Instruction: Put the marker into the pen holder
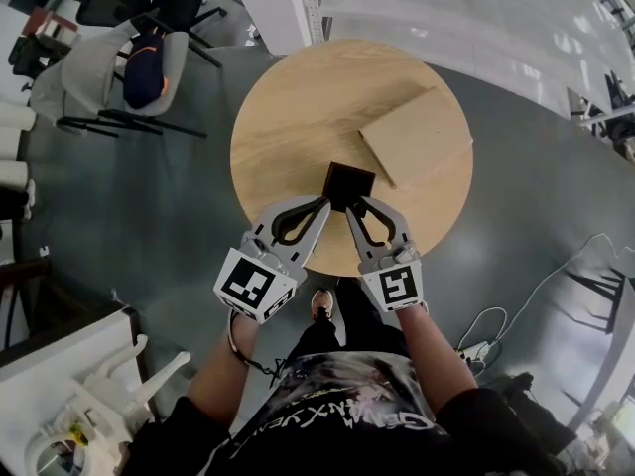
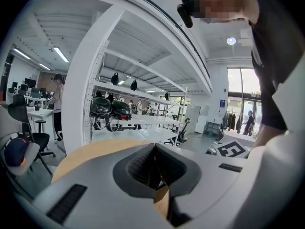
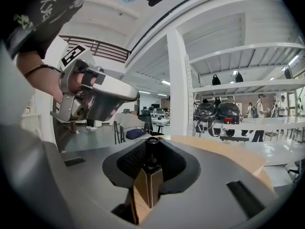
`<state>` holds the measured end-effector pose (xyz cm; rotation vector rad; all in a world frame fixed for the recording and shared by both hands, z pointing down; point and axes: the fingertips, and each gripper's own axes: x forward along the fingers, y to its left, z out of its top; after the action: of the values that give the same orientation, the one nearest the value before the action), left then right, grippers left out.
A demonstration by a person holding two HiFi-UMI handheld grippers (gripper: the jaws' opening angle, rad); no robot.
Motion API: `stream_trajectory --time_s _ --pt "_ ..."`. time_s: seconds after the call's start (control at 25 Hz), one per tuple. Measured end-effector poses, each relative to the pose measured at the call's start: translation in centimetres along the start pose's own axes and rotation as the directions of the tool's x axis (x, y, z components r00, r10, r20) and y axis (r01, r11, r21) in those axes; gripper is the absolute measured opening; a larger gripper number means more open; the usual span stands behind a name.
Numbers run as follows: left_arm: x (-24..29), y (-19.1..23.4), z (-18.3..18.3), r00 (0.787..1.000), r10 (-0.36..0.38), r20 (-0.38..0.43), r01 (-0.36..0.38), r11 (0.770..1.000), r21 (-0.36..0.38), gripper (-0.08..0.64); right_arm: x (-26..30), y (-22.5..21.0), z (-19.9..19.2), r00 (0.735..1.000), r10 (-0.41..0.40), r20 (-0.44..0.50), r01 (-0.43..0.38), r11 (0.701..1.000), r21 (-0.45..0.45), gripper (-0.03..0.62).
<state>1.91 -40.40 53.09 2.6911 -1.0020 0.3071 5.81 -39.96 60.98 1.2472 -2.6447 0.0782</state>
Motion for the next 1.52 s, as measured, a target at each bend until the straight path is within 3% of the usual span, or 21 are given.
stream_trajectory --time_s 0.64,1.04,1.52 --pt "-0.4 -1.0 0.7 1.000 0.015 0.007 -0.015 1.000 0.010 0.021 -0.2 0.2 -0.4 0.999 0.013 -0.036 -0.013 1.000 -0.001 0.081" --pt "-0.4 -1.8 1.0 1.000 0.017 0.012 -0.017 1.000 0.010 0.021 -1.1 0.3 -0.3 0.999 0.031 -0.042 -0.031 0.999 -0.005 0.117" --pt "-2.3 -4.3 2.5 0.999 -0.011 0.037 0.009 0.999 0.047 0.021 -5.4 1.2 4.8 0.999 0.004 0.039 -0.002 0.998 -0.057 0.147"
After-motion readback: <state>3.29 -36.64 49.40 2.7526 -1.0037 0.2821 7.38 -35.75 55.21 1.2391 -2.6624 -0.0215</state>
